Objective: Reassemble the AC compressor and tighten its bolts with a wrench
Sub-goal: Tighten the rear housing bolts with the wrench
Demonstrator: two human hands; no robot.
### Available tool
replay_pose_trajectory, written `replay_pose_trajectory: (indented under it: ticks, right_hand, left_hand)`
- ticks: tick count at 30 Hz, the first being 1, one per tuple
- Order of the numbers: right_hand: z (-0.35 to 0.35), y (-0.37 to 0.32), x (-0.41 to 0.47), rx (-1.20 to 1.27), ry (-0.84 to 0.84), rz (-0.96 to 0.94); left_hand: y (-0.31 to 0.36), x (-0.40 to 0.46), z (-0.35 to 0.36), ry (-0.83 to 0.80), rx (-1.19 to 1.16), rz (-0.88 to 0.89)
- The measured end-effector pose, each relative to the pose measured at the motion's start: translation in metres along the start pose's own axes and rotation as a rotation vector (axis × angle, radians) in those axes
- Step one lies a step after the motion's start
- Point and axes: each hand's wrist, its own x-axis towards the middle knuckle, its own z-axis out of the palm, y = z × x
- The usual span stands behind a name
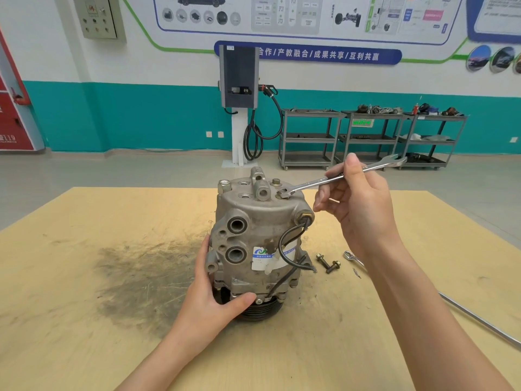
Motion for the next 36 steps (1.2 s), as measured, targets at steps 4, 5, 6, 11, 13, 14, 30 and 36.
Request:
replay_pose_trajectory:
  ticks: [4, 5, 6, 11, 13, 14, 30, 36]
  right_hand:
    - [-0.001, 0.004, 0.002, 0.104, 0.029, 0.132]
    - [-0.001, 0.004, 0.002, 0.125, 0.031, 0.159]
    - [-0.001, 0.005, 0.003, 0.129, 0.031, 0.170]
    - [0.004, 0.004, -0.002, -0.064, 0.078, -0.059]
    - [0.007, 0.003, -0.006, -0.156, 0.086, -0.208]
    - [0.009, 0.002, -0.008, -0.196, 0.088, -0.267]
    - [0.012, 0.000, -0.013, -0.232, 0.117, -0.355]
    - [0.007, 0.004, -0.006, -0.062, 0.117, -0.168]
  left_hand:
    - [0.000, 0.000, 0.000, 0.000, 0.003, 0.001]
    - [0.001, 0.000, 0.000, 0.000, 0.005, 0.003]
    - [0.001, 0.000, 0.000, 0.000, 0.005, 0.004]
    - [0.001, 0.000, -0.001, -0.004, -0.006, 0.001]
    - [0.001, 0.000, -0.001, -0.003, -0.001, -0.001]
    - [0.002, 0.000, -0.001, -0.002, 0.001, -0.002]
    - [0.005, 0.000, 0.000, 0.008, -0.014, -0.012]
    - [0.005, 0.000, 0.000, 0.005, -0.007, -0.027]
